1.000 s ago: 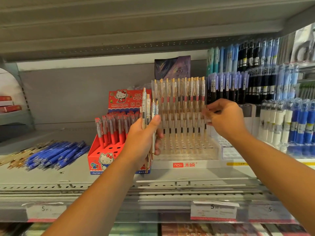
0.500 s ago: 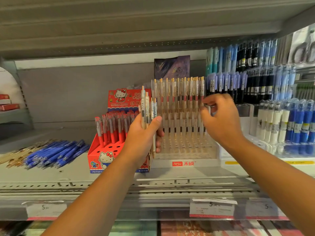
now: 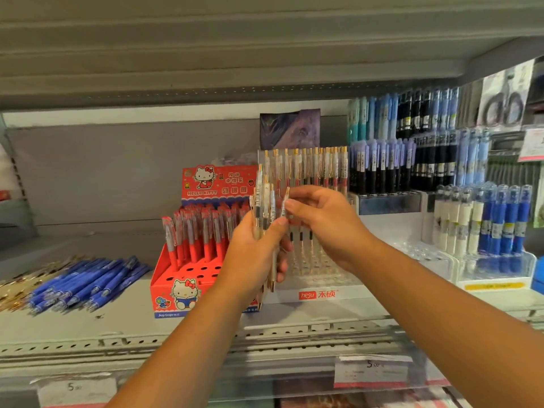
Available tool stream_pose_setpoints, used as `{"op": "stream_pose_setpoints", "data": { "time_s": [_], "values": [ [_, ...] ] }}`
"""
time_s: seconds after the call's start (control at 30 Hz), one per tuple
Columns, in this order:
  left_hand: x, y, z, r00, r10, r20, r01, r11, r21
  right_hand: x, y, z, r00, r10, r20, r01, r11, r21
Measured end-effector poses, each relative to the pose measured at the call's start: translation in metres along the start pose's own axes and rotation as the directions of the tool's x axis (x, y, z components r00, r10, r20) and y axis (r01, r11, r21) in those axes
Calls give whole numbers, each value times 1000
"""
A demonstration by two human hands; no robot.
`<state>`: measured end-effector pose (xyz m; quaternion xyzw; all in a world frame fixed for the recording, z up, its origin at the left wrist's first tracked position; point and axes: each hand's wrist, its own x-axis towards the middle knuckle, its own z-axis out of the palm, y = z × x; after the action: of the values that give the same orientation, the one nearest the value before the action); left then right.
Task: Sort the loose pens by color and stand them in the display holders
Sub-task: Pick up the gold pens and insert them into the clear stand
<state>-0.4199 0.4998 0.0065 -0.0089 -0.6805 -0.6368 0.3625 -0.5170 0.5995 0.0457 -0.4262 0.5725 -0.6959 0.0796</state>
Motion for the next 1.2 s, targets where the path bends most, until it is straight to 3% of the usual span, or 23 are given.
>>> {"op": "stream_pose_setpoints", "data": {
  "time_s": [0.27,0.47,0.57,0.87,1.03,1.2],
  "values": [
    [2,4,0,978,59,-198,-59,998,9,2,-4,1,988,-26,-154,54,982,181],
    [-2,3,-21,946,160,-282,-123,982,145,10,-1,-8,932,-166,-324,157,986,-55],
    [-4,2,-27,936,159,-315,-92,972,219,13,9,-3,920,-245,-305,187,960,-208],
    [-4,1,-20,959,162,-232,-117,973,199,25,23,14,922,-283,-263,201,933,-299],
    [-3,0,-17,961,167,-221,-111,963,246,29,30,21,952,-258,-168,180,909,-376],
    [-1,-1,-15,966,144,-213,-90,966,242,26,41,19,955,-295,-14,229,771,-594]
  ]
}}
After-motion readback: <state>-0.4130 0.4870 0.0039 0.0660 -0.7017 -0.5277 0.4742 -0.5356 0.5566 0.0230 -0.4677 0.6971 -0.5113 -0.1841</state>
